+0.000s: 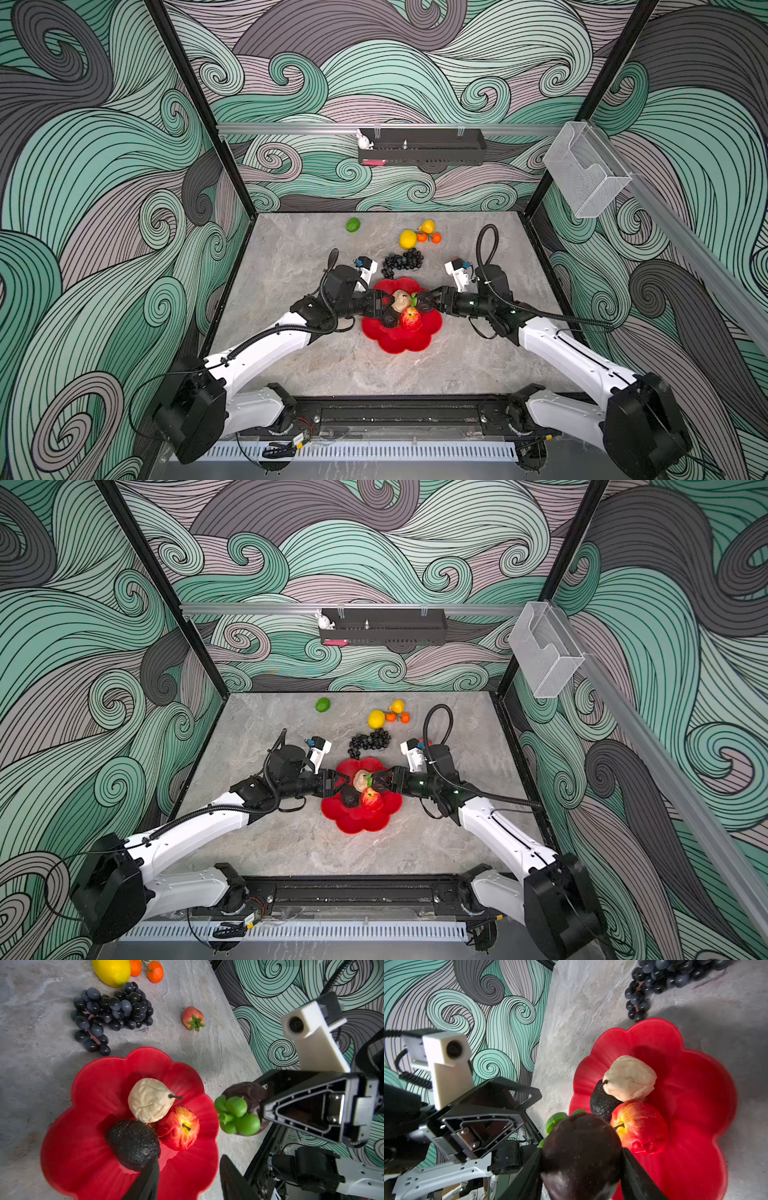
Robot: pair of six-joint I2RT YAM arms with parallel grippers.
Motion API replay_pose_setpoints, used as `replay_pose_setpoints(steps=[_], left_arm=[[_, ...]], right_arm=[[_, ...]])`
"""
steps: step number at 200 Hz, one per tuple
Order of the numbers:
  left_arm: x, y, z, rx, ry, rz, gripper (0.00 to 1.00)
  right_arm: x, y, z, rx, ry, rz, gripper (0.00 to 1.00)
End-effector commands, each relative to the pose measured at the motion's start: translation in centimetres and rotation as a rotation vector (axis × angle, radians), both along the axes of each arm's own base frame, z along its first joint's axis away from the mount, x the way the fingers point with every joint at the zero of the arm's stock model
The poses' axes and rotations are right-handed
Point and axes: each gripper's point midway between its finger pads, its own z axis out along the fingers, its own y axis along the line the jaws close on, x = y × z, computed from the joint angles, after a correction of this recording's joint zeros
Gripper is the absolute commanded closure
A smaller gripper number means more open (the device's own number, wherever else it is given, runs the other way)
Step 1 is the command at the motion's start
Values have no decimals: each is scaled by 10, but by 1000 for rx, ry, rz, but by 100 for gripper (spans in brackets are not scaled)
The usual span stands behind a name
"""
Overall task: Arrange fruit in a fruit bowl
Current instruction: Place the fruit in the fruit bowl.
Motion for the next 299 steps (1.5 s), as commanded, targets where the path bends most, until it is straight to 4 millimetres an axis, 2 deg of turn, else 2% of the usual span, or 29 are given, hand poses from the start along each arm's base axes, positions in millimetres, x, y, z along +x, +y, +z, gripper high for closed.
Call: replay_pose_setpoints(steps=[1, 116, 181, 253, 299], left_arm=[[4, -18, 27, -98, -20, -37, 54], [-16, -28, 32, -157, 26, -61, 62], [-20, -24, 31, -159, 28, -58, 73], [-20, -21, 26, -159, 49, -32, 73], [-22, -22, 27, -166, 51, -46, 79]], right_arm=[[-4, 10, 16, 56, -78, 44, 46], [-13, 31, 18, 72, -135, 103, 46], [-14, 33, 18, 65, -148, 100, 46], [-13, 37, 21, 76, -153, 93, 47], [-14, 41, 21, 80, -153, 100, 47]])
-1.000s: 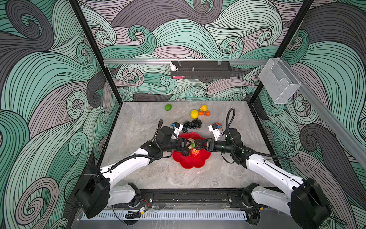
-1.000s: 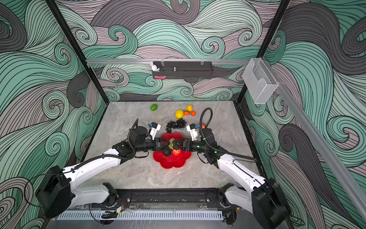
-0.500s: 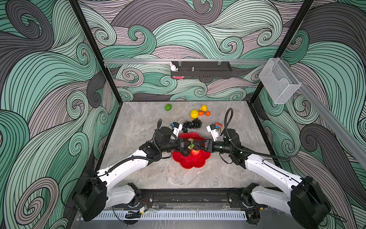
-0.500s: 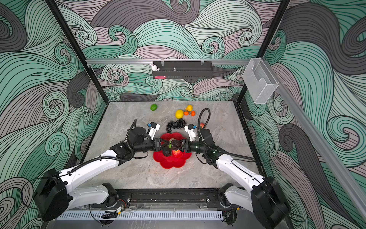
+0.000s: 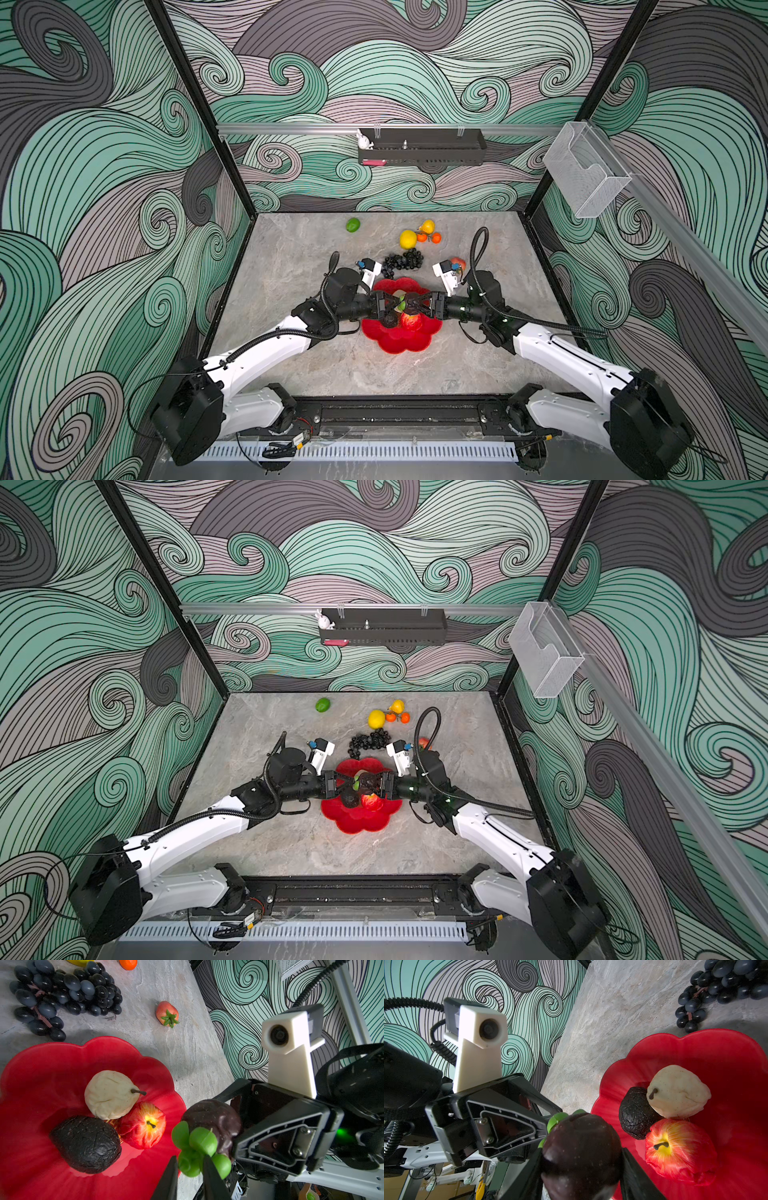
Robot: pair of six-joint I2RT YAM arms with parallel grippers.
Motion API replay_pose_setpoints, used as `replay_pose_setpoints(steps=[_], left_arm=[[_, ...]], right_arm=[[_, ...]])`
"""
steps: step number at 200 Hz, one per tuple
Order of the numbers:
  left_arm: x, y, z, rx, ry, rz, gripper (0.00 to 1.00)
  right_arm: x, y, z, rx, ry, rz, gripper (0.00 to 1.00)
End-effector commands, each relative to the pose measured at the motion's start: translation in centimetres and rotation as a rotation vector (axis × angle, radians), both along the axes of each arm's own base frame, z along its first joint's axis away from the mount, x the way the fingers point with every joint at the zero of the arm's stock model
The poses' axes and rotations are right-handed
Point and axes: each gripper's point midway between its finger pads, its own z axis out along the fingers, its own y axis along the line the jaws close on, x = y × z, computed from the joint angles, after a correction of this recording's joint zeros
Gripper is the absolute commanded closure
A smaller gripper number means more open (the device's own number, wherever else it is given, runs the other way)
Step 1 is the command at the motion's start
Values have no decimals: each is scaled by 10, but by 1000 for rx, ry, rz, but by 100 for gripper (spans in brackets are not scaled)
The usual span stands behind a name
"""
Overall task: Arrange fruit in a fruit bowl
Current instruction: Place the fruit in the fruit bowl.
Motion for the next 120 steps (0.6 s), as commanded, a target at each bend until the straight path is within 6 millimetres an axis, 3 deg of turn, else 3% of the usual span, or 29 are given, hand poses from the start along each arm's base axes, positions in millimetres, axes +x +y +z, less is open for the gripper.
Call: replay_pose_setpoints(steps=[1, 120], left_arm=[[-3, -3, 10, -31, -17, -14, 79], [-3, -1, 11, -22, -23, -15, 96]], right_arm=[[0, 6, 5, 22, -28, 9, 47], [-2, 9, 0, 6, -25, 8, 46]])
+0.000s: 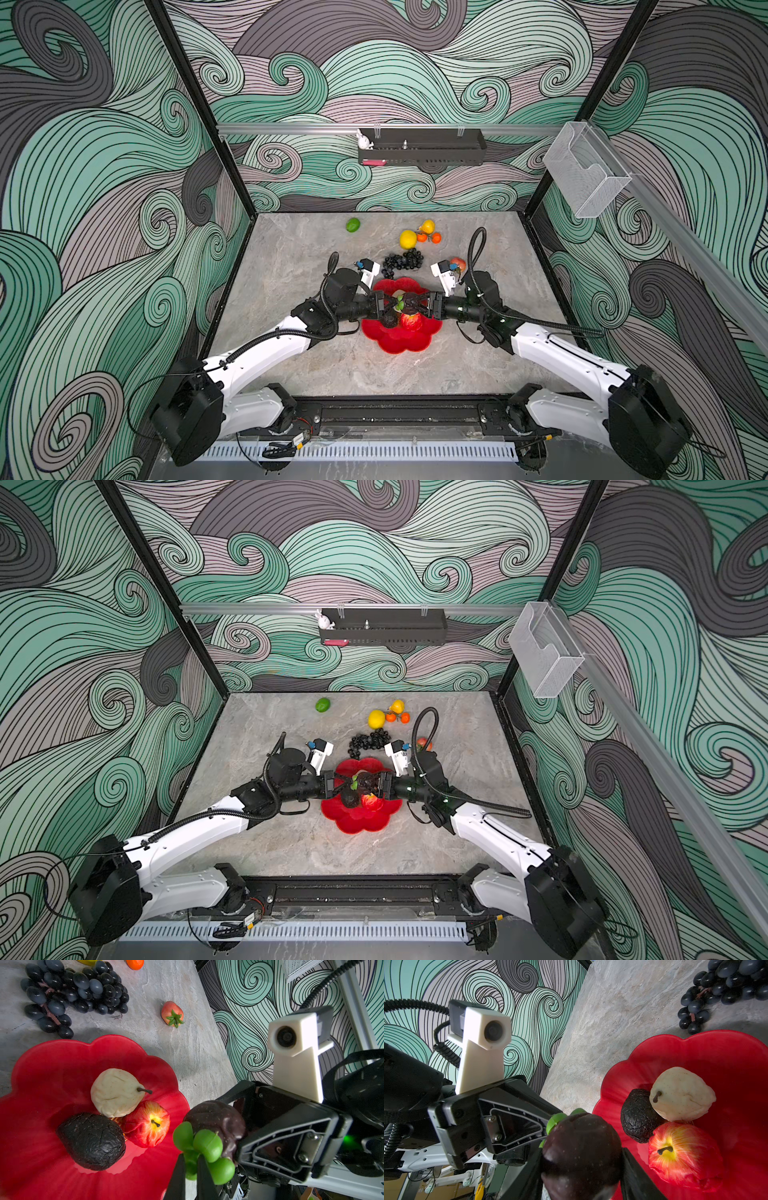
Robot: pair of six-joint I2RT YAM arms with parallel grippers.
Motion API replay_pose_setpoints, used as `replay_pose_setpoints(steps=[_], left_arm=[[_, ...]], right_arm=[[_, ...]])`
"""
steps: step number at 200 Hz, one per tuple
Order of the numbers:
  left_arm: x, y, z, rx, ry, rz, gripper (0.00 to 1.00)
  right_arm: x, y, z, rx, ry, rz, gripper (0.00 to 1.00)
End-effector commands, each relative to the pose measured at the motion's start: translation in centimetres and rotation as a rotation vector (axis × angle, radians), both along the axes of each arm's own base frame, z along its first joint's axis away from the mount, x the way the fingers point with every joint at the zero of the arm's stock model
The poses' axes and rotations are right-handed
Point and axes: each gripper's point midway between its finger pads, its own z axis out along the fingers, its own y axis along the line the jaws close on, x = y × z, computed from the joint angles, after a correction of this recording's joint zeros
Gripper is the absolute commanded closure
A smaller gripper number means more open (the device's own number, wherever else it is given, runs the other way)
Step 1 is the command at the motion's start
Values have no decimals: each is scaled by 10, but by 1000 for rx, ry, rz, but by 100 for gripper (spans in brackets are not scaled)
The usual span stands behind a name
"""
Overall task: Arrange fruit in a fruit bowl
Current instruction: Place the fruit in the fruit bowl.
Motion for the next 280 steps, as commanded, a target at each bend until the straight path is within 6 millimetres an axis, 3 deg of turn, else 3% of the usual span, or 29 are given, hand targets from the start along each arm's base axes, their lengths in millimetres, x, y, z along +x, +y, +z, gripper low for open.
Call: replay_pose_setpoints(steps=[1, 19, 63, 95, 100, 134, 178, 212, 280], left_arm=[[-4, -4, 15, -30, -35, -31, 96], [-5, -3, 12, -11, -40, -38, 99], [-8, 10, 7, 88, -65, -31, 100], [-13, 29, -7, 268, -54, -24, 100], [-15, 32, -9, 302, -51, -27, 100], [-30, 41, -22, 530, -54, -92, 100], [-50, 42, -25, 751, -39, -207, 100], [-51, 32, -22, 884, -69, -256, 100], [-35, 4, -47, 1090, -75, -325, 100]], right_arm=[[-2, 4, 1, 4, -23, 10, 46], [-2, 1, -1, -13, -23, -1, 41], [5, -23, -11, -120, -24, -94, 15], [10, -53, -11, -209, -95, -195, 6], [12, -62, -12, -239, -108, -231, 1], [17, -114, -19, -353, -152, -460, 0], [14, -148, -29, -347, -172, -632, 0], [13, -156, -43, -329, -180, -675, 0], [10, -158, -44, -304, -202, -679, 0]])
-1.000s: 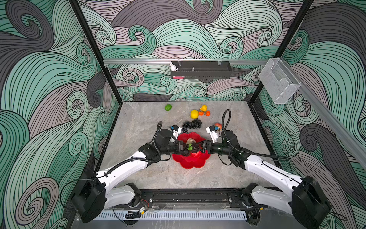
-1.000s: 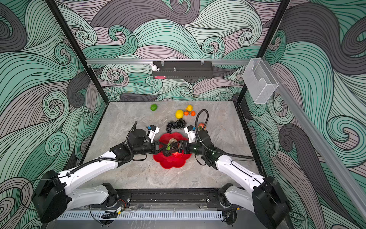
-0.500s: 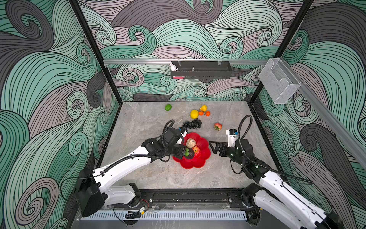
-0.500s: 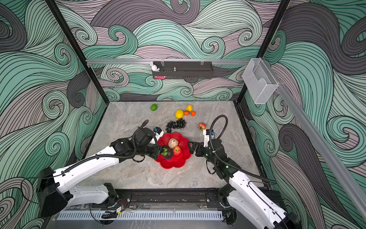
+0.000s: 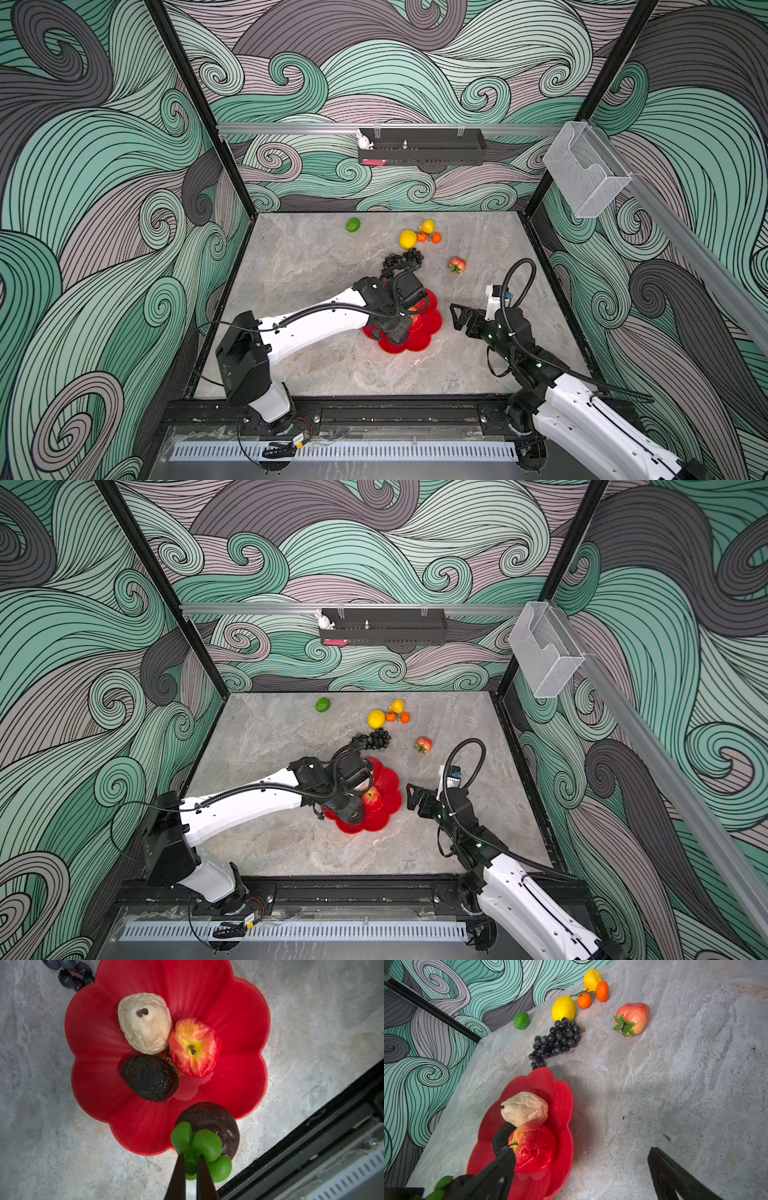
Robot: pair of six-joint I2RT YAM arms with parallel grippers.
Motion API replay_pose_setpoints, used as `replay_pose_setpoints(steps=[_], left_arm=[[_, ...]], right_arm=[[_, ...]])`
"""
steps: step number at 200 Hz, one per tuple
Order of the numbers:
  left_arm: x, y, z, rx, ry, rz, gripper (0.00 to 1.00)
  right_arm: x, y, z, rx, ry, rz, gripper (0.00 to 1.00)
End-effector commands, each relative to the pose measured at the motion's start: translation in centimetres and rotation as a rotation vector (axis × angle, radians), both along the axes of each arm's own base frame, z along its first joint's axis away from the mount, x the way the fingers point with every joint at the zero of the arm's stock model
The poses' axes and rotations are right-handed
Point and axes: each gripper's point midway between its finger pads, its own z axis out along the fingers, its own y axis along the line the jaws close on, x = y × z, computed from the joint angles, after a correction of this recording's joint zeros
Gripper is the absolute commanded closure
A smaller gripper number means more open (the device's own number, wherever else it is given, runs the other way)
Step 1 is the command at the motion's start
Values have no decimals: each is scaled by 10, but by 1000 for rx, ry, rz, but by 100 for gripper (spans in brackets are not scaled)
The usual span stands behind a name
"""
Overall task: Arrange fruit in a fruit bowl
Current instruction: Place the fruit in the fruit bowl.
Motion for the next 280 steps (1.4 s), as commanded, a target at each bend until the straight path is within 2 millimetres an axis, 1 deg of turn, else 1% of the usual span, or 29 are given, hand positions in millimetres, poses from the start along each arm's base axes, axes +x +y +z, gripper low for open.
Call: replay_pose_setpoints(steps=[1, 30, 67, 129, 148, 180, 215, 237, 248, 264, 280], left_arm=[[5, 8, 2, 112, -27, -24, 100], [7, 1, -2, 129, -16, -41, 100], [11, -3, -16, 167, -6, -42, 100], [16, -13, -31, 194, 13, -53, 100], [17, -15, -39, 201, 22, -58, 100], [20, -15, -46, 225, 16, -52, 100], [26, -10, -46, 246, -13, -38, 100], [25, -10, -48, 251, -11, -39, 95], [25, -11, -49, 248, -8, -40, 90], [23, -12, -50, 236, 0, -45, 80], [21, -14, -49, 219, 7, -51, 75]], right_arm=[[3, -4, 5, 17, -38, -28, 0], [3, -3, 4, 23, -39, -24, 0], [3, -3, 5, 27, -41, -22, 0], [3, -3, 4, 32, -43, -24, 0], [3, -2, 4, 34, -42, -21, 0], [3, -2, 4, 35, -43, -20, 0], [3, -2, 4, 35, -42, -18, 0], [3, -2, 4, 36, -42, -18, 0], [3, -2, 3, 34, -40, -18, 0], [3, -2, 4, 35, -43, -17, 0], [3, -1, 3, 34, -40, -17, 0]])
